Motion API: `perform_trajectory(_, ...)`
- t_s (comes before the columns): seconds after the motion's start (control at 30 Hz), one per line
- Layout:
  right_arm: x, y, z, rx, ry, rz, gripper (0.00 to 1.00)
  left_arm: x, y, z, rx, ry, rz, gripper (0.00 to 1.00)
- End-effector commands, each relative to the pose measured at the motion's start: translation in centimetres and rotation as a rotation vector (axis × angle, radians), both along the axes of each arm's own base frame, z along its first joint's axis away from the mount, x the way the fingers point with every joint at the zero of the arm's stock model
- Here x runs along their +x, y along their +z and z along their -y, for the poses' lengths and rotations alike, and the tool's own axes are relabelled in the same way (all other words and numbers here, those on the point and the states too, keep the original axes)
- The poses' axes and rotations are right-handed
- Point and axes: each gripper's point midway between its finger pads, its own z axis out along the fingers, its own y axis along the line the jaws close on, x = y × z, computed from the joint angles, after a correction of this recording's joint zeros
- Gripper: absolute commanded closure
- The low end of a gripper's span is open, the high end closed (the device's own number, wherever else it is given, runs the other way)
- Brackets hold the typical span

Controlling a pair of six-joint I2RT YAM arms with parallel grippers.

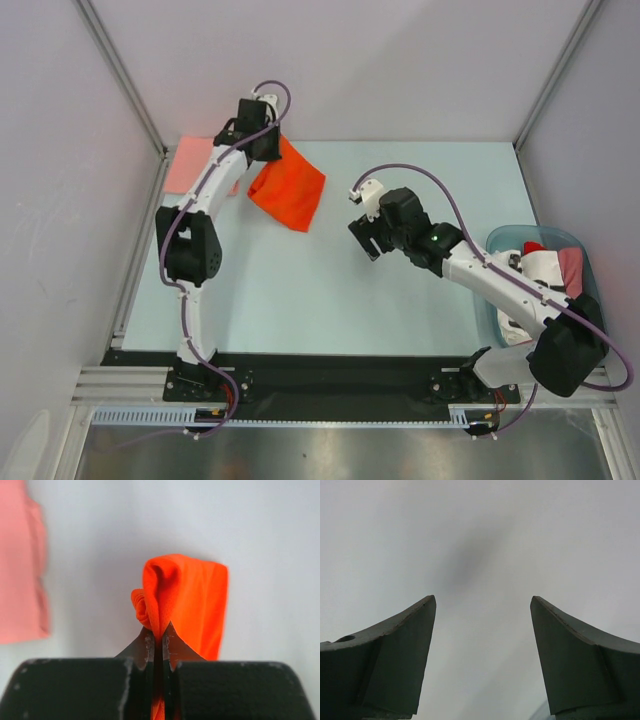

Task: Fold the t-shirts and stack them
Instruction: Neatly place the folded tshirt to the corner

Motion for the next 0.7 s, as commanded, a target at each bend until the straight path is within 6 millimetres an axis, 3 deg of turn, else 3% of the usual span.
perform_trajectory(0.0, -0.5, 1.1, 0.5, 0.029, -0.013, 0.013, 0.19, 1.6, 5.7, -4.4, 0.194, 0.005, 0.125, 1.00)
perform_trajectory(0.03, -0.5, 1.0, 0.5, 0.032, -0.018, 0.006, 0.19, 2.1, 7.5, -5.0, 0.205, 0.014, 0.161, 1.00)
perform_trajectory(0.07, -0.6, 0.8, 0.4, 0.036, -0.014, -0.004, 0.19, 2.4, 7.4, -5.9, 0.219, 0.028, 0.154, 1.00)
perform_trajectory(0.2, -0.6, -0.5, -0.1, 0.023, -0.009, -0.047, 0.19, 3.0, 10.7, -7.3, 0.280, 0.020, 0.242, 1.00)
perform_trajectory(0.33, -0.2, -0.1, -1.0, 0.007, 0.001, -0.051, 0.19, 3.4, 13.8, -8.3, 0.318, 0.012, 0.322, 1.00)
perform_trajectory(0.5, 0.5, -1.0, -2.0, 0.005, 0.012, -0.077, 0.20, 3.8, 15.4, -8.7, 0.354, -0.004, 0.375, 1.00)
perform_trajectory(0.67, 0.6, -1.6, -2.3, -0.002, 0.012, -0.098, 0.20, 4.1, 15.5, -10.2, 0.383, 0.024, 0.377, 1.00)
